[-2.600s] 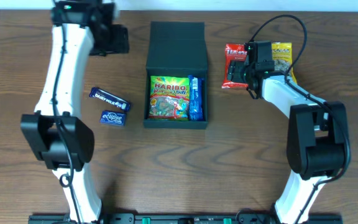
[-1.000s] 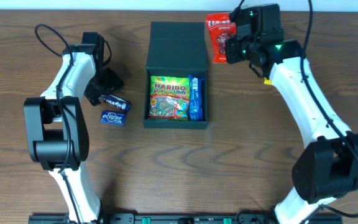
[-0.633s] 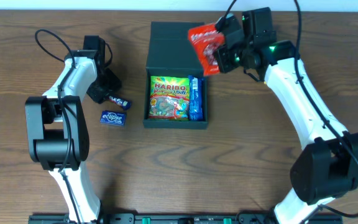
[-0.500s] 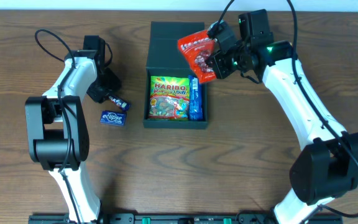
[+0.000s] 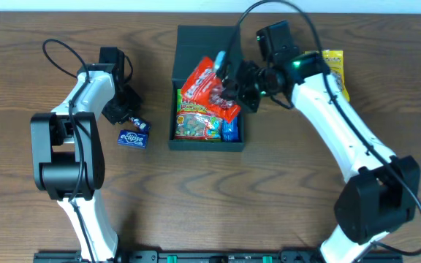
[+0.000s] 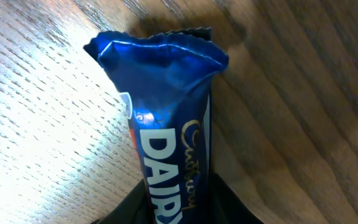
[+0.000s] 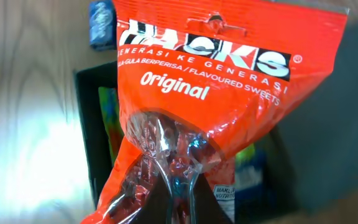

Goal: Pack container

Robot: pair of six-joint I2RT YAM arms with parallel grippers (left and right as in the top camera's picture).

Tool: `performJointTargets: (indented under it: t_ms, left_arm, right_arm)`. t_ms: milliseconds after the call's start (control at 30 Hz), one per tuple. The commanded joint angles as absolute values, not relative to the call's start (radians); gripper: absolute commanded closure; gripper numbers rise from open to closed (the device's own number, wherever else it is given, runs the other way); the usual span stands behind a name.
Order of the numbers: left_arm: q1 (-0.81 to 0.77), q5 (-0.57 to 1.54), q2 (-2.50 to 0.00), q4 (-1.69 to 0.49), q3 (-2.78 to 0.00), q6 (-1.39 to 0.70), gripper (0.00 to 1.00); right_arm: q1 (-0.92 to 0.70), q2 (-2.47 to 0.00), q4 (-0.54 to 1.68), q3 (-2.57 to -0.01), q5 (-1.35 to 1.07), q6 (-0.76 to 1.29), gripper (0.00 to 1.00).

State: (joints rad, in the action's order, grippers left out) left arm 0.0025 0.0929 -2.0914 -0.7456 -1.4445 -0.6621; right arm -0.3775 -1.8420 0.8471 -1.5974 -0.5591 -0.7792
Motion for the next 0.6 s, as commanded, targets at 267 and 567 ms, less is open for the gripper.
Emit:
performJointTargets:
  t_ms: [267, 567]
  left_arm:
    - [0.069, 0.079, -2.069, -0.797, -1.485, -0.604, 0.87]
    - [0.105, 0.078, -1.991, -0.791, -1.491, -0.574, 0.88]
  right_arm:
    - [-0.408, -1.966, 0.825, -1.588, -0.638, -1.028, 0.99]
    - [-0.479, -1.979, 0.896, -1.588, -0.659, -1.054, 0.99]
